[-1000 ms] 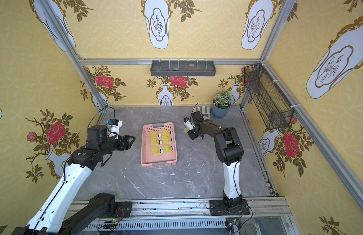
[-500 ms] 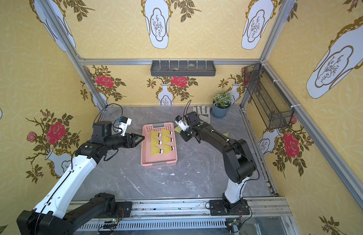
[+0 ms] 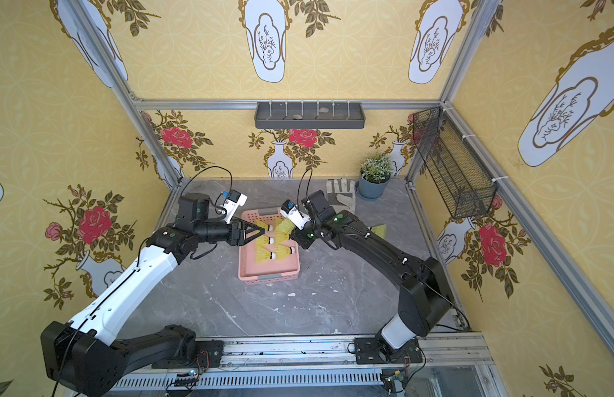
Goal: Put the shuttlecocks into the storage box
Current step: Place the shuttlecock in the storage box.
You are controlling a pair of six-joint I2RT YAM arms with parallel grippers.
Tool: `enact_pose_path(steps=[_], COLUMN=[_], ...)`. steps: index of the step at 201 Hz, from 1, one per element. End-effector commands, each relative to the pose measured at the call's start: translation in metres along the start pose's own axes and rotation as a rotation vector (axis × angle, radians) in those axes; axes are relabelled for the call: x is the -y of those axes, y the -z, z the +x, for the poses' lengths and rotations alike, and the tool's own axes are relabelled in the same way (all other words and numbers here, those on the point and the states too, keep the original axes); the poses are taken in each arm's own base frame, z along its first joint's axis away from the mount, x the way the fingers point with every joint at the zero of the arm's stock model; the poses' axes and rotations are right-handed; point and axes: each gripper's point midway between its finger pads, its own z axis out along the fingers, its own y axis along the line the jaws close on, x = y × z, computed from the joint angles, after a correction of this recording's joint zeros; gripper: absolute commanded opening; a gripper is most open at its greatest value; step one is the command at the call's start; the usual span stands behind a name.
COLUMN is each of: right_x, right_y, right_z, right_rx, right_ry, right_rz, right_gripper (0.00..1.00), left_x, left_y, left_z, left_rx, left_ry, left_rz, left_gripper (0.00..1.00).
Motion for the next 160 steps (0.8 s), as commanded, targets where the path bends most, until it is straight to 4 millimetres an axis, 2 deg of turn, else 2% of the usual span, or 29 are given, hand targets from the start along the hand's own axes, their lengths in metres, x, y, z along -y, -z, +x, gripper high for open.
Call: enact_pose_path(steps=[1, 34, 56, 60, 69, 111, 160], right_x=[-0.017, -0.03, -0.035, -0.035, -0.036, -0.04, -0.041], right_y=[0.01, 0.015, 0.017, 0.017, 0.019, 0.019, 0.019], right_z=[-0.004, -0.004, -0.005, -0.005, -0.006, -0.007, -0.007], right_rx=[0.014, 0.005, 0.014, 0.014, 0.018, 0.019, 0.018], right_ry=[0.003, 0.017, 0.022, 0.023, 0.024, 0.027, 0.029], right_rz=[-0.054, -0.076, -0.089, -0.091, -0.091, -0.099, -0.098], right_gripper=[0.15, 0.16, 0.16, 0.15, 0.16, 0.16, 0.16], left_x=[0.002, 0.011, 0.011, 0.02, 0.022, 0.023, 0.02], left_y=[-0.005, -0.012, -0.016, -0.021, -0.025, -0.034, -0.039], left_z=[-0.006, -0.009, -0.008, -0.003, -0.001, 0.004, 0.01], left_rx=[0.007, -0.003, -0.015, -0.034, -0.043, -0.073, -0.096], left_ry=[-0.084, -0.16, -0.19, -0.207, -0.217, -0.231, -0.232], left_rz=[-0.01, 0.009, 0.017, 0.043, 0.051, 0.053, 0.048], left_gripper=[0.62, 0.62, 0.58, 0.57, 0.56, 0.51, 0.4])
